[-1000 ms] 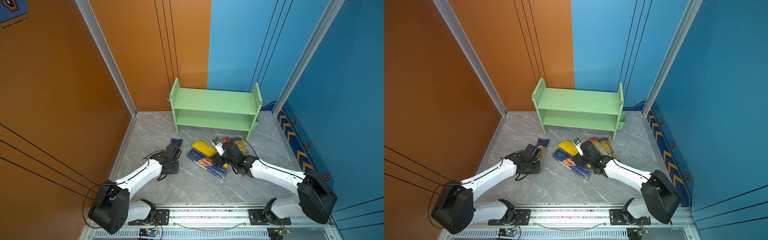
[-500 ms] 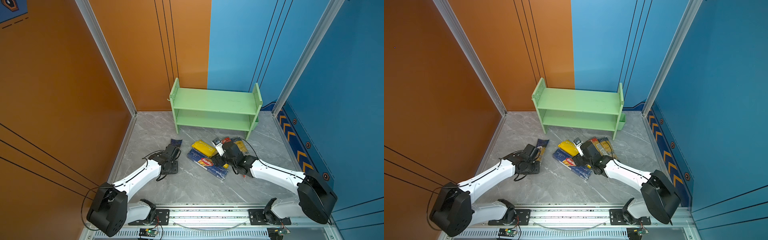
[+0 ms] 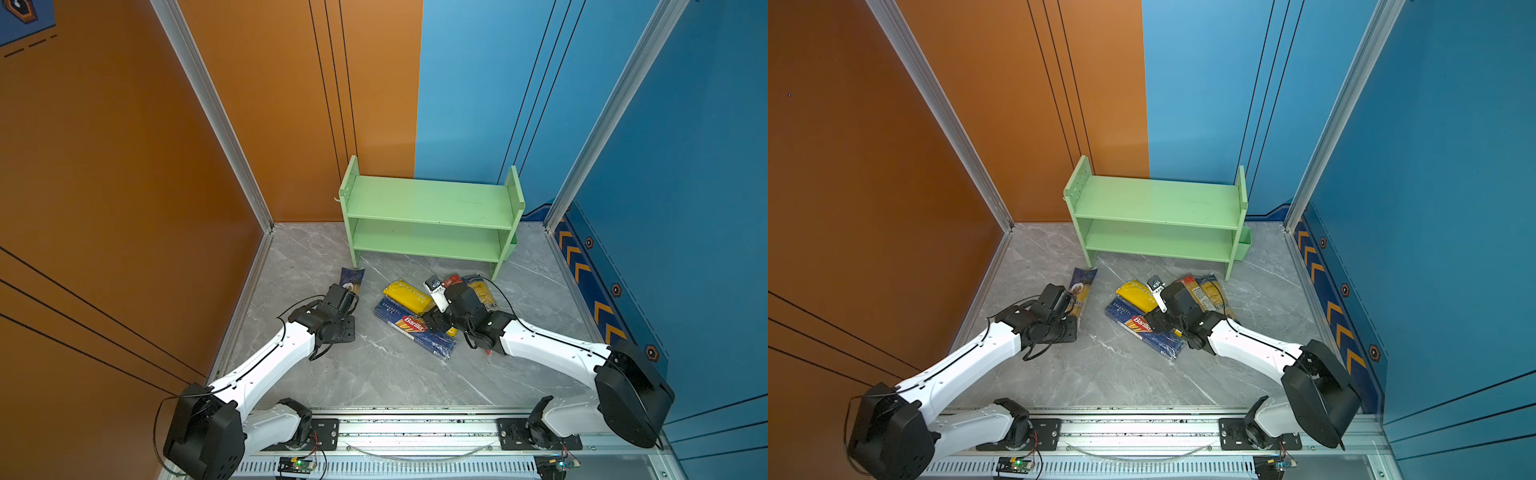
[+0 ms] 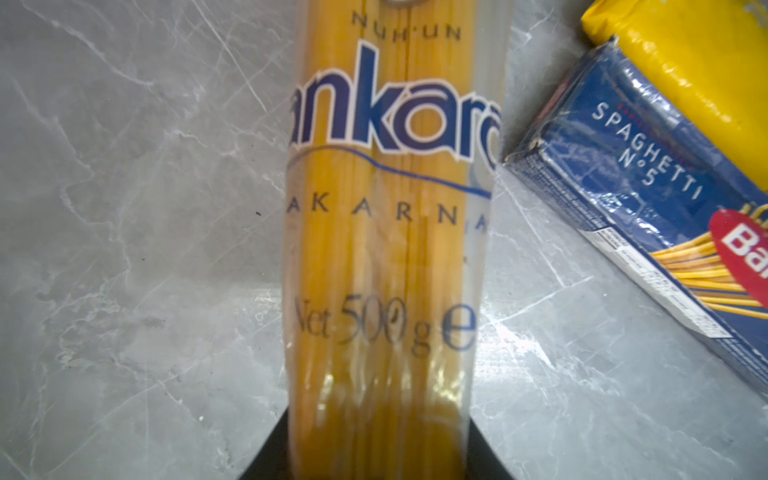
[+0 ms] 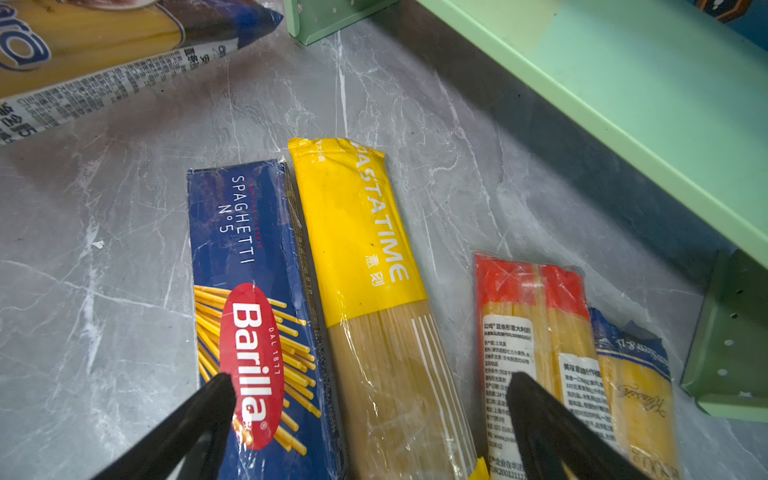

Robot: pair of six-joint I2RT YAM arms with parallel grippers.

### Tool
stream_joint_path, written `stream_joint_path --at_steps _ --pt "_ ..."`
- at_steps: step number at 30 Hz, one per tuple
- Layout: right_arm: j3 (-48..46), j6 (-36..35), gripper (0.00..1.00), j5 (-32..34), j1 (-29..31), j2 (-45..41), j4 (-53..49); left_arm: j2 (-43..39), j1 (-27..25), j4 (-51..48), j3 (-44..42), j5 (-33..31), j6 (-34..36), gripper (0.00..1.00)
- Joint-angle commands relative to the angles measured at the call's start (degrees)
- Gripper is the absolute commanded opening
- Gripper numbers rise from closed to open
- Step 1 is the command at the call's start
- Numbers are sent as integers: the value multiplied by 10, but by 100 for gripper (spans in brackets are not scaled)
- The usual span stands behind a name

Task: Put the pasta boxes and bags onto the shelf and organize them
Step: 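Lift the Ankara bag upright with the left gripper while the right gripper hovers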

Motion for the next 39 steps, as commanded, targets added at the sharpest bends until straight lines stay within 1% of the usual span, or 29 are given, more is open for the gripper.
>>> stream_joint_path --at_steps 1,24,28,39 --pt "2 -5 100 7 -3 -1 -13 -27 -3 27 37 -26 14 0" --pt "22 -2 100 1 -7 25 -18 -91 -10 -39 84 -9 16 0" --pt "28 8 100 -4 -8 33 -26 -106 -12 -41 93 -1 14 0" --pt "36 6 100 -10 -9 42 -28 -114 -21 -47 125 11 13 0"
